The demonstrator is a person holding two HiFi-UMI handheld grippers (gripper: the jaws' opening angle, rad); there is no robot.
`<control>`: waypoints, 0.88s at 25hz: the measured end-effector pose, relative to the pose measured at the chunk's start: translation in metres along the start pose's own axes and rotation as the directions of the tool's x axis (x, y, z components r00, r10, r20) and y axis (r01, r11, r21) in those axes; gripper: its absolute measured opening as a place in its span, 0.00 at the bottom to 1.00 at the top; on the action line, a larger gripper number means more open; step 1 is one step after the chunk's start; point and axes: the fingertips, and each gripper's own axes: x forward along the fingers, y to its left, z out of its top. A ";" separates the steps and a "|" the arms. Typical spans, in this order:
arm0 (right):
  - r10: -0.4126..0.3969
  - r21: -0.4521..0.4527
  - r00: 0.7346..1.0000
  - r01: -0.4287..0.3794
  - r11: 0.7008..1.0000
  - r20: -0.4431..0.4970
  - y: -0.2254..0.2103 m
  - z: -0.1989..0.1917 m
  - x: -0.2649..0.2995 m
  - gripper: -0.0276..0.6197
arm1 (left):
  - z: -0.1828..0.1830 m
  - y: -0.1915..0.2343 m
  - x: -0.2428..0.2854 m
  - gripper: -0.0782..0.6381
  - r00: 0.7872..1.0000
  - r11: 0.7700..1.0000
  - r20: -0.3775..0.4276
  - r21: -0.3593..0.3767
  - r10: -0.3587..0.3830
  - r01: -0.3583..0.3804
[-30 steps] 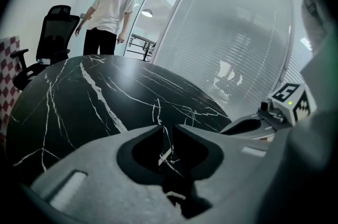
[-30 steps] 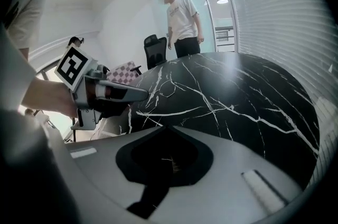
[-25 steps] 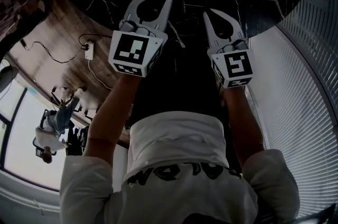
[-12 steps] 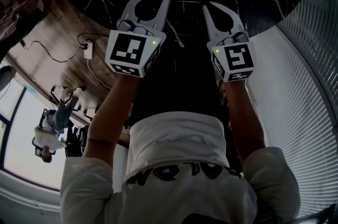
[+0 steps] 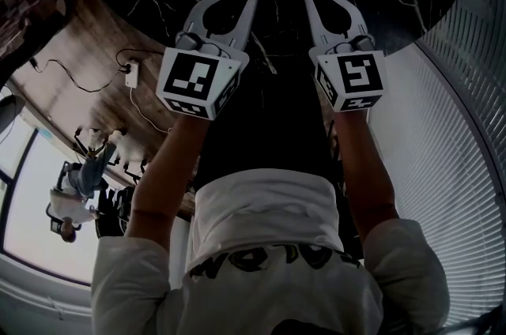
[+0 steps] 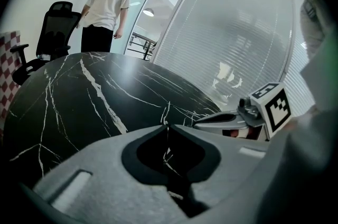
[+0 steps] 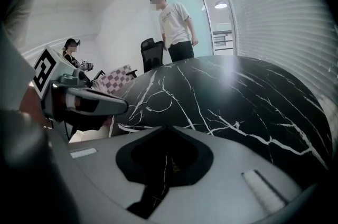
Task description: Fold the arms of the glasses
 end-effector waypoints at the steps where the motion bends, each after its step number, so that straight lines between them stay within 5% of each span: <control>1: -0.002 0.002 1.000 0.002 1.000 0.004 -0.001 0.003 0.003 0.05 | 0.000 0.000 0.000 0.12 1.000 1.000 -0.001 -0.003 -0.001 0.001; 22: 0.032 -0.064 0.999 -0.030 0.998 0.036 0.006 0.041 0.015 0.05 | -0.003 -0.012 0.006 0.12 0.999 0.999 -0.013 -0.037 -0.038 0.037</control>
